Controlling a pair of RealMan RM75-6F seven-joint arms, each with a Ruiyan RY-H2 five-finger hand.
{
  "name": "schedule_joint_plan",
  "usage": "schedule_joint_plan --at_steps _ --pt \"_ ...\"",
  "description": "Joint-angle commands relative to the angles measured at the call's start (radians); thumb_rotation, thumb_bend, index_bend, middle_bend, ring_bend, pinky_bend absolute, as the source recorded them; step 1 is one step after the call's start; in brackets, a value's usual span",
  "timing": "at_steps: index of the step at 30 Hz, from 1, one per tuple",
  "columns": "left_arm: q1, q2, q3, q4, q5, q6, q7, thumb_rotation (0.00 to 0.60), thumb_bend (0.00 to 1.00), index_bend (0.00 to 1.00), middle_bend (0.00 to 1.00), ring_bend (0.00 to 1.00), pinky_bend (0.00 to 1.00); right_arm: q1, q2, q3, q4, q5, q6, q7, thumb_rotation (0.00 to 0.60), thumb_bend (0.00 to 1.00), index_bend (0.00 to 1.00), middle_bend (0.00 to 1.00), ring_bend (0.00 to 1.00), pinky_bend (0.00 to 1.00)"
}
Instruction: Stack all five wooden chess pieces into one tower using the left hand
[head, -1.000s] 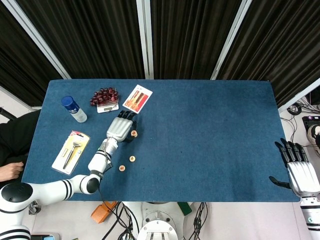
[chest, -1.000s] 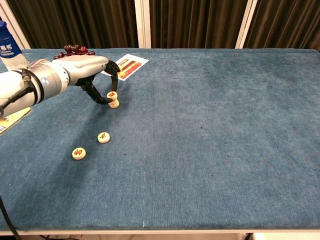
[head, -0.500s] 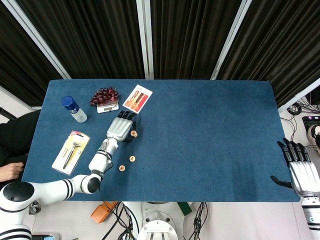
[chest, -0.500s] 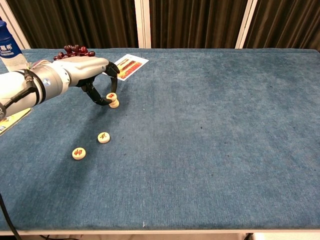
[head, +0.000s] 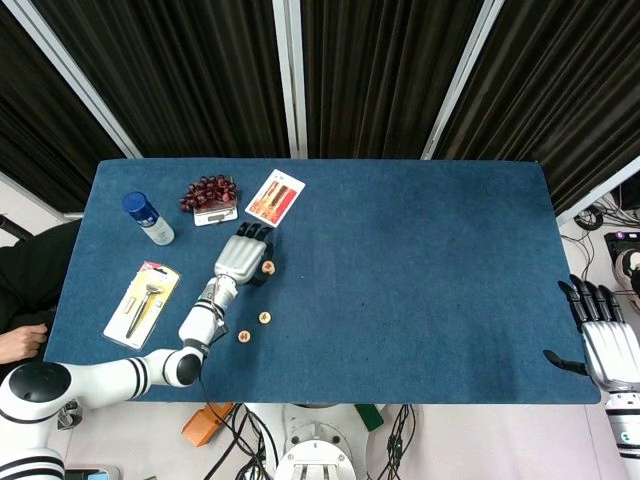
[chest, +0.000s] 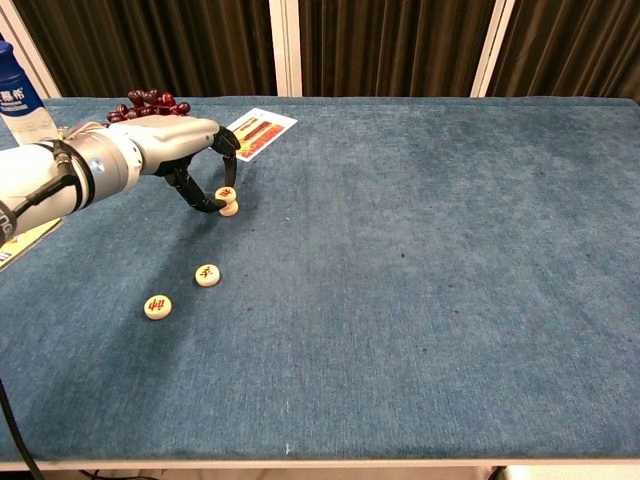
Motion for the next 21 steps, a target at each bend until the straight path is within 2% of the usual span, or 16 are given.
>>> schedule_joint_plan --at_steps 1,8,14,17,21 --pt "0.001 0.002 0.002 -0.002 0.002 0.002 -0.001 0.581 0.33 0.44 0.07 0.0 0.0 0.001 0.0 0.0 0.001 0.001 -0.002 0.0 0.6 0.17 0.0 0.0 0.0 0.0" --pt "0.007 0.013 0.009 -0.014 0.012 0.012 -0.005 0.576 0.33 0.43 0.07 0.0 0.0 0.003 -0.002 0.001 0.001 0.0 -0.001 0.003 0.6 0.17 0.0 0.0 0.0 0.0" --pt "0.036 0.049 0.015 -0.089 0.083 0.07 -0.045 0.554 0.32 0.34 0.05 0.0 0.0 0.003 0.0 0.003 0.0 -0.001 0.002 0.003 0.6 0.17 0.0 0.0 0.0 0.0" --pt "0.074 0.09 0.052 -0.166 0.193 0.128 -0.085 0.548 0.32 0.34 0.05 0.0 0.0 0.005 0.001 0.004 0.0 0.0 0.002 0.005 0.6 0.17 0.0 0.0 0.0 0.0" --pt "0.123 0.143 0.13 -0.251 0.338 0.182 -0.118 0.545 0.3 0.34 0.05 0.0 0.0 0.008 0.002 0.006 0.0 -0.006 0.005 0.004 0.6 0.17 0.0 0.0 0.0 0.0"
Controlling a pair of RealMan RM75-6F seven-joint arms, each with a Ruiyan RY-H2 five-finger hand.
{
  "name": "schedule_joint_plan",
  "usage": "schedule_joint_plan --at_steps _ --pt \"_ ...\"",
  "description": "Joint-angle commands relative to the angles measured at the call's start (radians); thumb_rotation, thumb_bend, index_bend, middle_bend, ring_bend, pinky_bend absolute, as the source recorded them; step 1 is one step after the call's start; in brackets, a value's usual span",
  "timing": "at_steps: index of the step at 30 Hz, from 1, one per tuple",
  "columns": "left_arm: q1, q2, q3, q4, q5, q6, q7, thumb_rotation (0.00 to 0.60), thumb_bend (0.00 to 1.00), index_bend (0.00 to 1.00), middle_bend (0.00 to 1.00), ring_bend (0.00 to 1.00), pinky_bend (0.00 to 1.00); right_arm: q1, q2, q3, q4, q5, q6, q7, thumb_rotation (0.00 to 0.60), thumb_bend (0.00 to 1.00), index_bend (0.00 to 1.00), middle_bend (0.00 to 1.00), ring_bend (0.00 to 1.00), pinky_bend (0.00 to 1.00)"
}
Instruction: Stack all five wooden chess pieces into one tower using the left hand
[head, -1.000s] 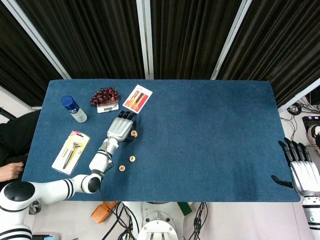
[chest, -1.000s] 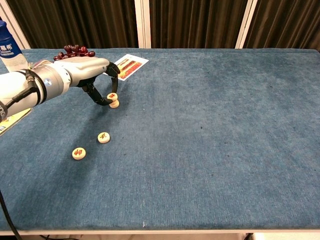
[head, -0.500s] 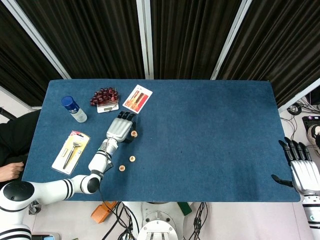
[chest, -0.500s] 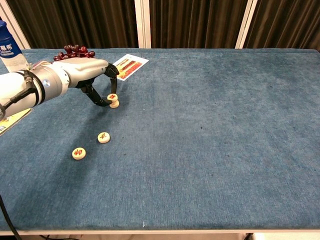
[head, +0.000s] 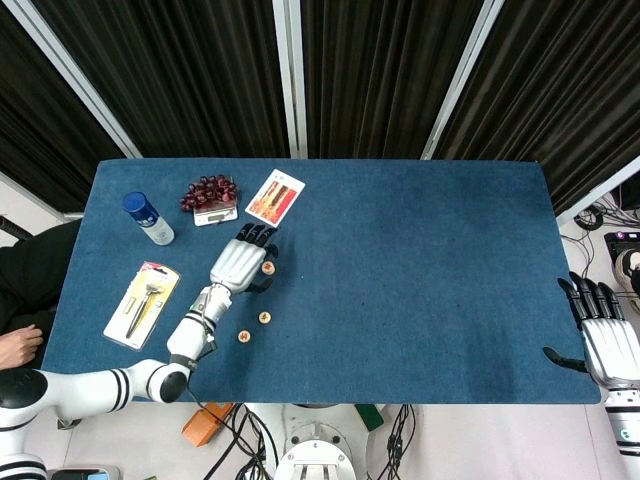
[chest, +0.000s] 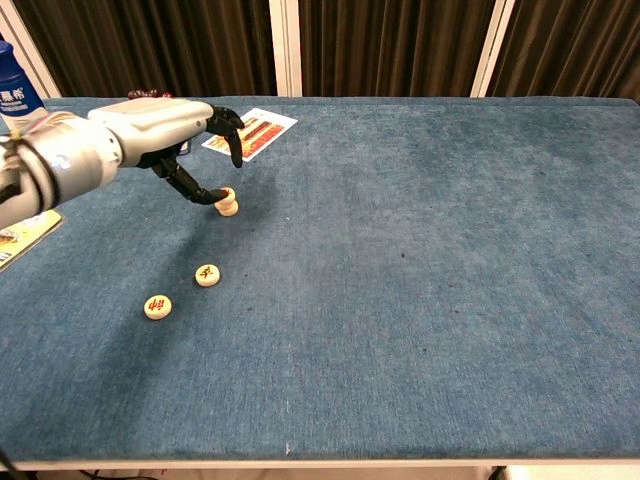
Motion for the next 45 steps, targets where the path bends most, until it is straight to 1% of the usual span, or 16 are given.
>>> schedule_joint_plan --at_steps 1,3,6,9,18,23,29,37,45 --pt "0.062 0.065 0.09 -0.099 0.153 0.068 -0.047 0.546 0.3 0.34 0.05 0.0 0.0 0.002 0.0 0.001 -0.001 -0.005 0.003 -0.001 0.6 0.17 0.0 0.0 0.0 0.0" --pt "0.079 0.074 0.121 -0.119 0.194 0.078 -0.053 0.547 0.28 0.35 0.05 0.0 0.0 0.002 0.0 0.001 -0.003 -0.009 0.008 -0.004 0.6 0.17 0.0 0.0 0.0 0.0" --pt "0.096 0.07 0.154 -0.127 0.241 0.086 -0.047 0.545 0.25 0.36 0.05 0.0 0.0 0.0 0.0 0.0 -0.006 -0.015 0.015 -0.008 0.6 0.17 0.0 0.0 0.0 0.0" --pt "0.106 0.053 0.168 -0.12 0.263 0.088 -0.036 0.548 0.25 0.37 0.05 0.0 0.0 -0.002 0.0 -0.001 -0.009 -0.019 0.021 -0.012 0.6 0.17 0.0 0.0 0.0 0.0" --pt "0.122 0.005 0.166 -0.061 0.282 0.086 0.017 0.545 0.27 0.41 0.05 0.0 0.0 -0.014 0.004 -0.004 -0.021 -0.023 0.042 -0.026 0.6 0.17 0.0 0.0 0.0 0.0" --pt "0.135 -0.015 0.167 -0.024 0.291 0.09 0.042 0.532 0.28 0.42 0.03 0.0 0.0 -0.015 0.003 -0.005 -0.027 -0.025 0.045 -0.033 0.6 0.17 0.0 0.0 0.0 0.0" --pt "0.143 -0.032 0.16 0.007 0.286 0.072 0.045 0.519 0.28 0.42 0.01 0.0 0.0 -0.017 0.006 -0.005 -0.037 -0.026 0.048 -0.045 0.6 0.17 0.0 0.0 0.0 0.0" --pt "0.149 -0.05 0.151 0.038 0.29 0.059 0.047 0.523 0.29 0.46 0.01 0.0 0.0 -0.019 0.009 -0.005 -0.047 -0.027 0.053 -0.054 0.6 0.17 0.0 0.0 0.0 0.0" --pt "0.158 -0.058 0.147 0.05 0.292 0.046 0.046 0.524 0.29 0.46 0.01 0.0 0.0 -0.018 0.011 -0.004 -0.056 -0.026 0.05 -0.065 0.6 0.17 0.0 0.0 0.0 0.0"
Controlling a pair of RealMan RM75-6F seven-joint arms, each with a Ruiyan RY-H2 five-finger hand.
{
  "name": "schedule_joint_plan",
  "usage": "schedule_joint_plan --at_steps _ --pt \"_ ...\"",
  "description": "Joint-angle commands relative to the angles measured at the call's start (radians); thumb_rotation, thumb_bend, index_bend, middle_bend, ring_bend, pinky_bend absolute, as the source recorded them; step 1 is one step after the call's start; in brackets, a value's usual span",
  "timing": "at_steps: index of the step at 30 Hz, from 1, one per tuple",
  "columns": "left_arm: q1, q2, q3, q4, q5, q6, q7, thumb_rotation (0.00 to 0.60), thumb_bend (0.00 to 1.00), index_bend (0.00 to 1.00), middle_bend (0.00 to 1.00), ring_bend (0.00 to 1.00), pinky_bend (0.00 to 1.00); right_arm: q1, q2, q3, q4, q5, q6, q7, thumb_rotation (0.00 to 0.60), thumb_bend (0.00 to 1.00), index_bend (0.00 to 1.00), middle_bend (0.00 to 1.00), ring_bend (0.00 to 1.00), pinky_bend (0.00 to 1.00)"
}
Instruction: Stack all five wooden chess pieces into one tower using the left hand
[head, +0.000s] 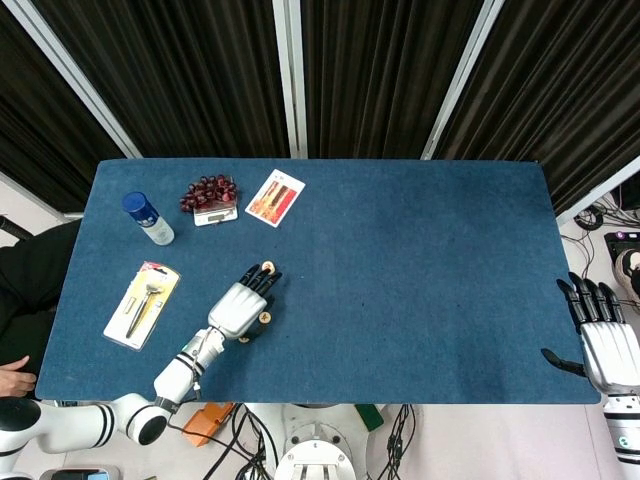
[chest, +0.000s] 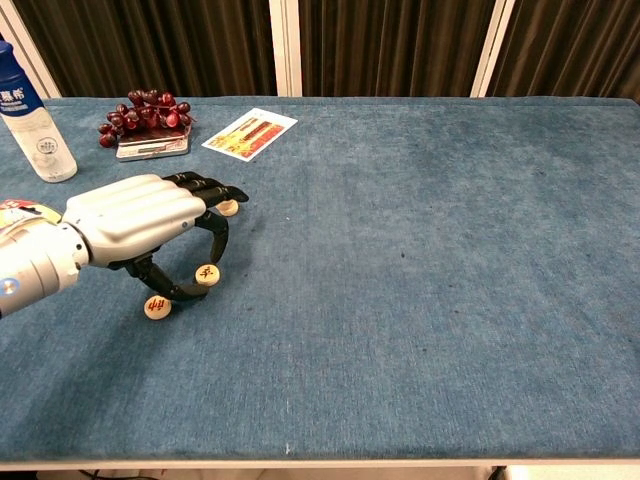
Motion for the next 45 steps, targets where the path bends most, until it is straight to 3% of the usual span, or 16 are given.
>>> schedule_joint_plan --at_steps 1,14,20,26,31,38,45 --pt "0.002 -0.002 -0.001 0.003 -0.001 -0.004 0.001 0.524 0.29 0.46 0.01 0.0 0.0 0.0 0.001 0.0 -0.002 0.001 0.0 -0.002 0.6 0.17 0.0 0.0 0.0 0.0" --pt "0.003 0.007 -0.023 0.0 0.007 -0.022 -0.039 0.545 0.39 0.51 0.01 0.0 0.0 -0.005 0.001 0.0 -0.006 0.001 0.006 -0.01 0.6 0.17 0.0 0.0 0.0 0.0" --pt "-0.03 0.041 -0.103 -0.044 -0.033 -0.044 -0.076 0.547 0.38 0.51 0.01 0.0 0.0 -0.005 0.0 0.001 -0.004 0.0 0.008 -0.009 0.6 0.17 0.0 0.0 0.0 0.0" --pt "-0.091 0.049 -0.211 -0.033 -0.16 -0.097 -0.035 0.548 0.37 0.51 0.01 0.0 0.0 -0.005 -0.001 0.001 0.002 0.002 0.006 -0.001 0.6 0.17 0.0 0.0 0.0 0.0" --pt "-0.137 0.019 -0.253 0.022 -0.27 -0.128 0.028 0.549 0.37 0.51 0.01 0.0 0.0 -0.006 -0.002 0.003 0.007 0.006 0.004 0.007 0.6 0.17 0.0 0.0 0.0 0.0" --pt "-0.161 -0.013 -0.254 0.08 -0.374 -0.145 0.072 0.553 0.35 0.51 0.01 0.0 0.0 -0.005 -0.002 0.005 0.014 0.014 -0.001 0.014 0.6 0.17 0.0 0.0 0.0 0.0" --pt "-0.162 -0.014 -0.24 0.089 -0.399 -0.138 0.069 0.551 0.35 0.51 0.01 0.0 0.0 -0.001 -0.004 0.006 0.015 0.014 -0.007 0.014 0.6 0.17 0.0 0.0 0.0 0.0"
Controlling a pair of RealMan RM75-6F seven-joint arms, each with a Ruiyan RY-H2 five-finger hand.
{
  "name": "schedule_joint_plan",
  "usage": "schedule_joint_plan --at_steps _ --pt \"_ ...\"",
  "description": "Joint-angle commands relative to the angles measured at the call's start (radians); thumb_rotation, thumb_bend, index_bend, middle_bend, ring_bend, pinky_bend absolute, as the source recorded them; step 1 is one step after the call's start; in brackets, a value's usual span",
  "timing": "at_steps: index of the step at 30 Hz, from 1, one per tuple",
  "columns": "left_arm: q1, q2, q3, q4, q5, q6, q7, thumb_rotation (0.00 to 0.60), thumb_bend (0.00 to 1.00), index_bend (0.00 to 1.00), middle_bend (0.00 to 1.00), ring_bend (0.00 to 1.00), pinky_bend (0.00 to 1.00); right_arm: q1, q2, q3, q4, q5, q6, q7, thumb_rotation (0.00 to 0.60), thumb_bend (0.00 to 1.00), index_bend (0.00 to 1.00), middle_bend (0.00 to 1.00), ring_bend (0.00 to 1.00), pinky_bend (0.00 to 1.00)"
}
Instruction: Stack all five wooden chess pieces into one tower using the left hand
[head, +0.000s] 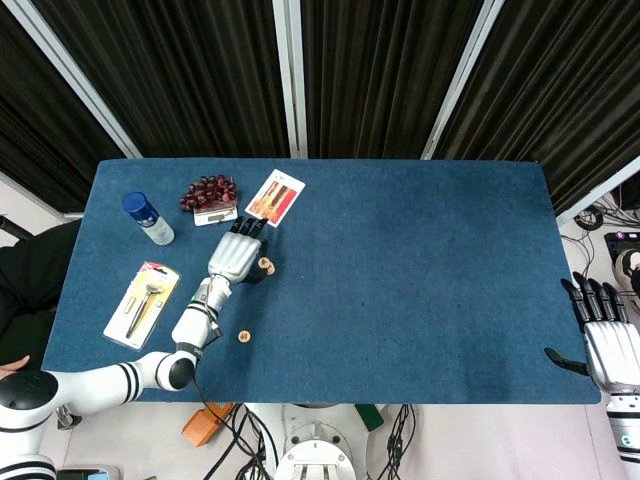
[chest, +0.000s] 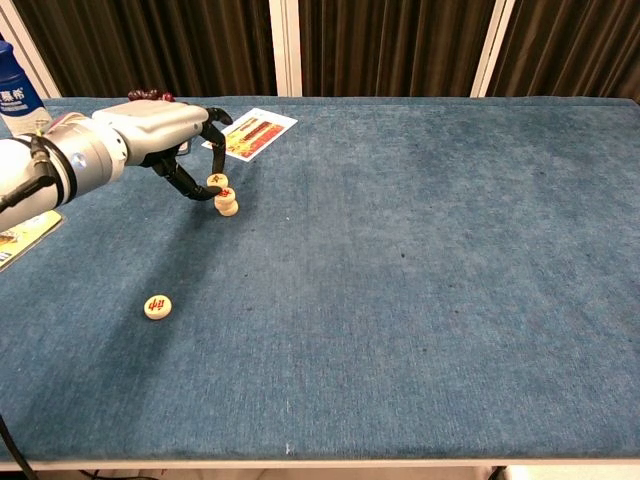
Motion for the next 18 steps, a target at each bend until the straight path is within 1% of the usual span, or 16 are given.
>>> schedule_joint_plan --at_steps 1,8,18 --pt "-0.001 0.002 0.005 -0.003 0.003 0.006 -0.003 0.551 0.35 0.51 0.01 0.0 0.0 0.002 -0.001 0.0 -0.001 0.0 -0.003 -0.002 0.6 0.17 0.0 0.0 0.0 0.0" --pt "-0.014 -0.005 0.008 -0.006 0.003 0.01 -0.009 0.552 0.35 0.5 0.01 0.0 0.0 0.003 -0.001 0.001 -0.004 0.0 -0.003 -0.006 0.6 0.17 0.0 0.0 0.0 0.0" --pt "-0.036 -0.015 0.017 0.001 -0.029 0.006 0.016 0.552 0.33 0.49 0.01 0.0 0.0 -0.002 0.001 0.001 -0.001 0.005 0.001 0.0 0.6 0.17 0.0 0.0 0.0 0.0"
